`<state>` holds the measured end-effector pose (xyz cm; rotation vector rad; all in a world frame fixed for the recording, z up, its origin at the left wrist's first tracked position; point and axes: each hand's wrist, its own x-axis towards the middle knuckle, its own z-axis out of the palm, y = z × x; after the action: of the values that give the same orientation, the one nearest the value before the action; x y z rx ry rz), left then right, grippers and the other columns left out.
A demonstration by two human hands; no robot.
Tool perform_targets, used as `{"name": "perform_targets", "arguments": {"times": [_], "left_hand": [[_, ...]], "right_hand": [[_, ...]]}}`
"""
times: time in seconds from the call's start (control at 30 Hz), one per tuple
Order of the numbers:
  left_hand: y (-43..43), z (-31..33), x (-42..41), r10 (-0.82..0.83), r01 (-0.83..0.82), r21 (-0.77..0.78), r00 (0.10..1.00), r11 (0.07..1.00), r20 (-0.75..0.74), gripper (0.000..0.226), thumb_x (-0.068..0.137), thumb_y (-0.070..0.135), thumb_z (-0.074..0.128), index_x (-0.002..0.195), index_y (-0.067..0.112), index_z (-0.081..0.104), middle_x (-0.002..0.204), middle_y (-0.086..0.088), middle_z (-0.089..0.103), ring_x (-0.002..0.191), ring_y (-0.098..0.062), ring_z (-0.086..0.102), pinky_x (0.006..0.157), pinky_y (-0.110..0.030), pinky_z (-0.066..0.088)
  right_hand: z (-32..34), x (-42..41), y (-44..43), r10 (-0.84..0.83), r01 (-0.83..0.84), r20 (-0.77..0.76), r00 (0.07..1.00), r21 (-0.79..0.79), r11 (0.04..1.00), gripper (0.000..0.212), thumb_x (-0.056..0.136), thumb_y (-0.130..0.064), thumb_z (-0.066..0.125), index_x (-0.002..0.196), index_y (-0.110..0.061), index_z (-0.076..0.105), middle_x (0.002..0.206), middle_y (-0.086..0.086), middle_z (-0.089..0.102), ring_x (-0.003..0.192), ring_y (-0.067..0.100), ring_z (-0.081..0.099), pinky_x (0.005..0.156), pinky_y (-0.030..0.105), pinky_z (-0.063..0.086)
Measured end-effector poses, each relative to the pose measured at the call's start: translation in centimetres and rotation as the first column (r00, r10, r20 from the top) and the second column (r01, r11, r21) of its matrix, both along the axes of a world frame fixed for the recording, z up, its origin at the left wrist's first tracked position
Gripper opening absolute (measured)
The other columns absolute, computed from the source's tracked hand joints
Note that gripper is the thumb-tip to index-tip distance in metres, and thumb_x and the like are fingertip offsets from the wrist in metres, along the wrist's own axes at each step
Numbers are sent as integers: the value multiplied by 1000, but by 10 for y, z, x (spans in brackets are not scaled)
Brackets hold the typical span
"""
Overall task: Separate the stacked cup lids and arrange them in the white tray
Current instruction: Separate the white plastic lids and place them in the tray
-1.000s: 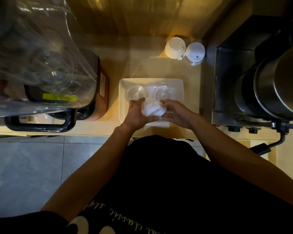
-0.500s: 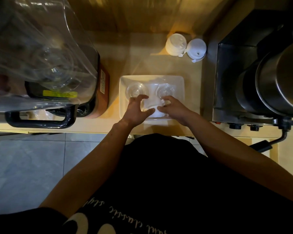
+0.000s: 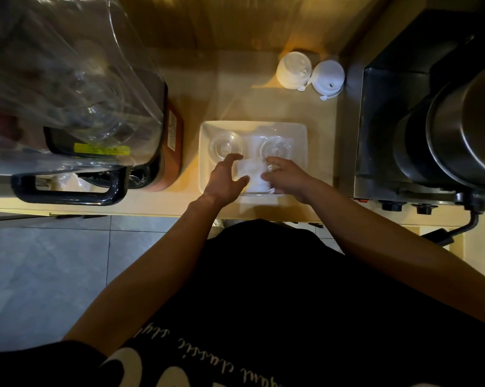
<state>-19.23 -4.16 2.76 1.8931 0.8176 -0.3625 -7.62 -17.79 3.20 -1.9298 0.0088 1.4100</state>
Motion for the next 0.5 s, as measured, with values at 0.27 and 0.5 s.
{"name": "perform_targets", "arguments": {"times": [0.27, 0.5], "left_hand": [[1, 4, -2, 21, -16, 56, 996, 998, -89, 54, 89, 29, 65, 140, 23, 45, 135, -19, 48, 124, -31, 51, 103, -35, 41], [10, 14, -8, 84, -83, 356, 996, 931, 11, 43, 88, 25, 62, 130, 18, 53, 128, -18, 53, 119, -35, 51, 101, -40, 42]], "right_hand": [[-2, -8, 6, -47, 47, 4, 999, -2, 999, 53, 90, -13, 63, 140, -16, 47, 123, 10, 55, 104, 24, 61, 93, 40, 53], [-6, -6, 7, -15, 15, 22, 1000, 11, 1000, 56, 87, -15, 69, 139, -14, 48, 136, 16, 53, 116, 30, 59, 102, 46, 50]]}}
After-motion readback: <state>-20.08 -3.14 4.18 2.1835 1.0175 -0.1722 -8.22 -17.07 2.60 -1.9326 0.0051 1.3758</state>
